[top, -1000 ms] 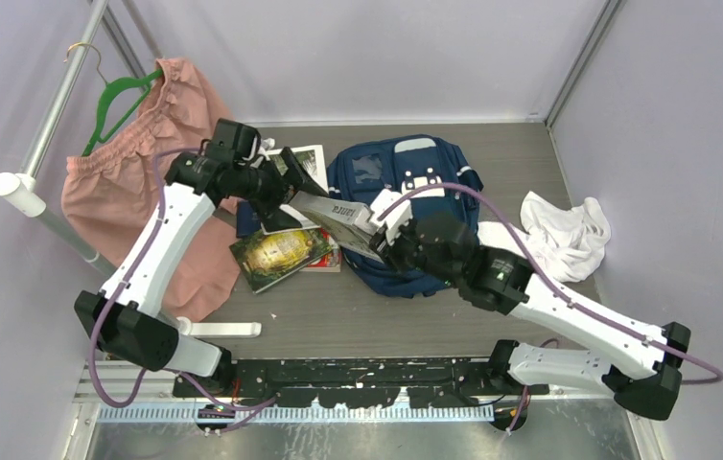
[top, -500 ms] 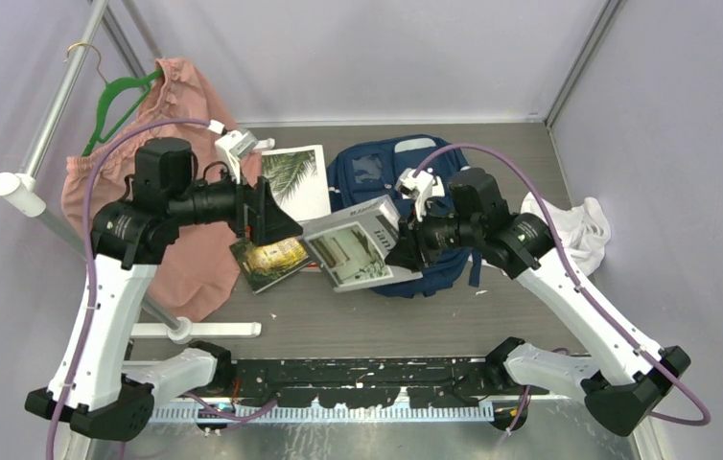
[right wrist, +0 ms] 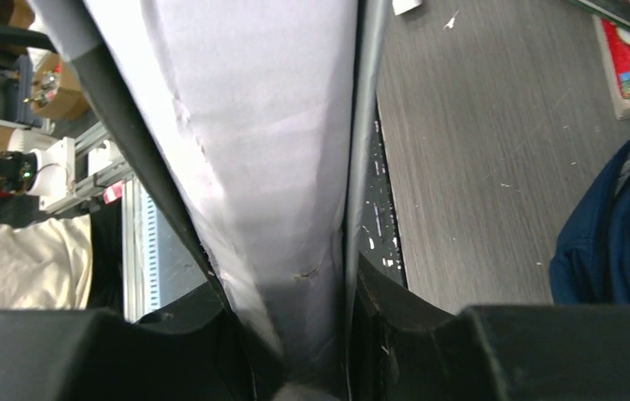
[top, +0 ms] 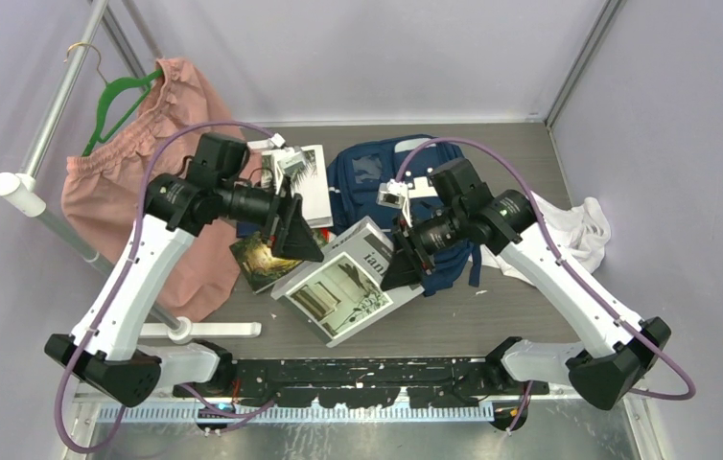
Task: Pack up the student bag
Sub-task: Pick up the book from the center of the board.
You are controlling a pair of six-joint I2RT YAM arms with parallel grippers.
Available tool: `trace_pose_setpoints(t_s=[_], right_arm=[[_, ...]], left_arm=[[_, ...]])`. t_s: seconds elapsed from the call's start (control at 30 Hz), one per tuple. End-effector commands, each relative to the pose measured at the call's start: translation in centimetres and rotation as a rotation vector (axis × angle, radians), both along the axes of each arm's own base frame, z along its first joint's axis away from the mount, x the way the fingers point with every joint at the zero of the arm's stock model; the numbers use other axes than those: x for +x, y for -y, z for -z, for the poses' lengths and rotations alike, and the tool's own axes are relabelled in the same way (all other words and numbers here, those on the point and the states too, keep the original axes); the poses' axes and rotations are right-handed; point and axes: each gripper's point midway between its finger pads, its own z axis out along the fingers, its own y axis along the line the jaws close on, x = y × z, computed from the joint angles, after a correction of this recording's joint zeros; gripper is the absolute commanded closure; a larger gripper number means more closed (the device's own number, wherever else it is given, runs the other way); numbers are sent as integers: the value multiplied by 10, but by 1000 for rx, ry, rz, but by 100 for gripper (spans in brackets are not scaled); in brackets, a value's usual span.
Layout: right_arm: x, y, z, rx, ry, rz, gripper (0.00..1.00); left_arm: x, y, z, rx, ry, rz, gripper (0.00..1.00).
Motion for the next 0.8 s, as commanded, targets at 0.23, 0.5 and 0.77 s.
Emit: trace_pose_setpoints(t_s=[0.23, 0.5, 0.77], right_arm=[[-5, -8, -15, 66, -20, -120, 77], [0, -15, -14, 74, -44, -138, 75], [24, -14, 0, -18, -56, 10, 51]], left_arm=[[-37, 17, 15, -117, -159, 147, 6], [-55, 25, 9, -197, -204, 223, 40], [-46, 29, 8, -183, -217, 179, 86]])
